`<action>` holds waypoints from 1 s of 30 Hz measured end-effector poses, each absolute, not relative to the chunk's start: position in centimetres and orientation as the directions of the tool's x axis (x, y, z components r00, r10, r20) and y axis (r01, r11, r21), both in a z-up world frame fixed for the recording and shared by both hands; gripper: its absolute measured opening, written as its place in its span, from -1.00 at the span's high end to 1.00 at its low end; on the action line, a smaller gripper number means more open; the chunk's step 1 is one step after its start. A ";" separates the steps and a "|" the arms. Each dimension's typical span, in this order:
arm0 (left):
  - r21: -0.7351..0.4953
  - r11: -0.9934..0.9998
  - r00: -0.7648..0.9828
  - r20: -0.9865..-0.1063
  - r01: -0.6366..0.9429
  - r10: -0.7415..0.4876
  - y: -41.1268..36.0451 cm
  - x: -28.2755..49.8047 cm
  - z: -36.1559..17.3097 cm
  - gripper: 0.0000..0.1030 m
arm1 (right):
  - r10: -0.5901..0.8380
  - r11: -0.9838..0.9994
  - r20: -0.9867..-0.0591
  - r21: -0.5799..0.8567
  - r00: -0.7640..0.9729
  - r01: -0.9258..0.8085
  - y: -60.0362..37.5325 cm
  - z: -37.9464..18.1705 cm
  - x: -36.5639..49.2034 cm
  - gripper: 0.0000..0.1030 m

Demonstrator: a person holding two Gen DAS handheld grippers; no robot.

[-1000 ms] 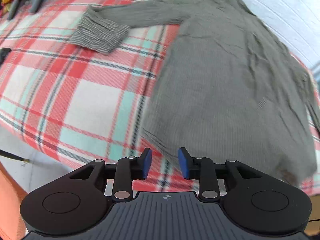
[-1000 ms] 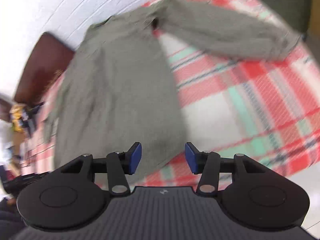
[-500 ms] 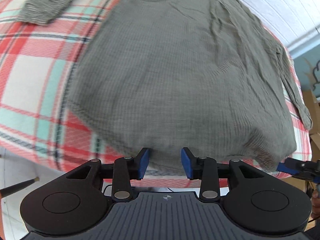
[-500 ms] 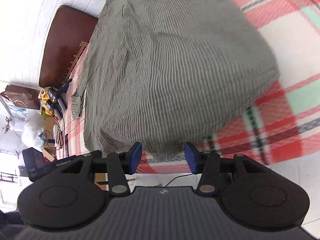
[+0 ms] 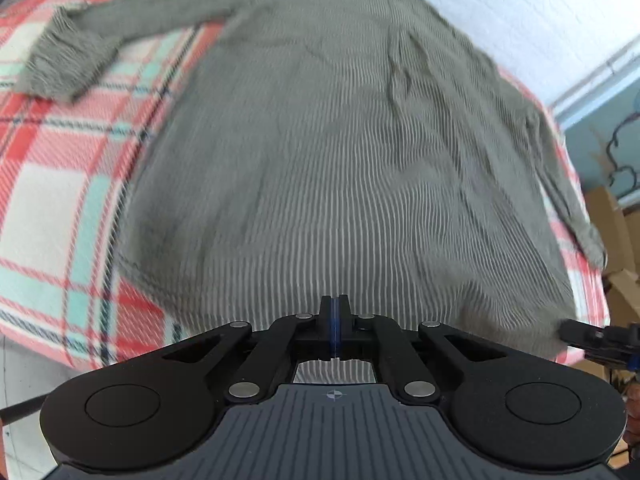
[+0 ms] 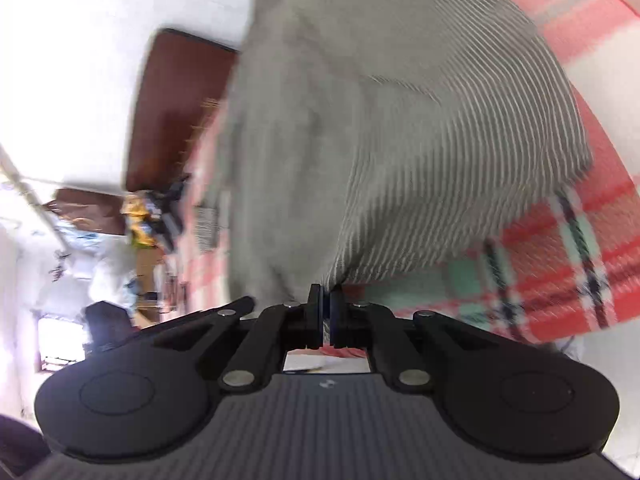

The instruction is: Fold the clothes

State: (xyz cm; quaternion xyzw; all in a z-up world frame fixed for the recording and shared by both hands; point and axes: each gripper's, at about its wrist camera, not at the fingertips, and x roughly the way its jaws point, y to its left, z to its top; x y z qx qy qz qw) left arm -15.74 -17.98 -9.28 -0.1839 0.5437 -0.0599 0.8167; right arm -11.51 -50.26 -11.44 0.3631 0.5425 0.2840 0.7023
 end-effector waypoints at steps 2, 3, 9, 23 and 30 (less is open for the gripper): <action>-0.359 0.928 0.415 -0.863 -0.102 -0.288 -17.7 -14.9 -8.9 1.00 | 0.797 0.564 -0.534 0.825 0.281 -0.032 -49.9 -10.6 -10.1 0.94; -0.356 0.930 0.420 -0.861 -0.097 -0.286 -17.7 -14.5 -8.8 1.00 | 0.799 0.559 -0.523 0.828 0.297 -0.046 -49.8 -10.1 -9.3 0.94; -0.354 0.935 0.424 -0.851 -0.028 -0.310 -18.2 -13.8 -7.5 0.93 | 0.722 0.638 -0.563 0.767 0.402 -0.070 -47.7 -9.8 -3.0 0.94; -0.310 0.947 0.295 -0.900 0.083 -0.321 -22.2 -13.1 -10.7 0.56 | 0.479 0.823 -0.738 0.566 0.476 0.049 -46.0 -12.2 2.2 0.14; -0.307 0.947 0.335 -0.886 0.095 -0.321 -22.3 -9.6 -10.1 0.55 | 0.573 0.787 -0.679 0.612 0.460 -0.076 -47.4 -9.2 -1.2 0.09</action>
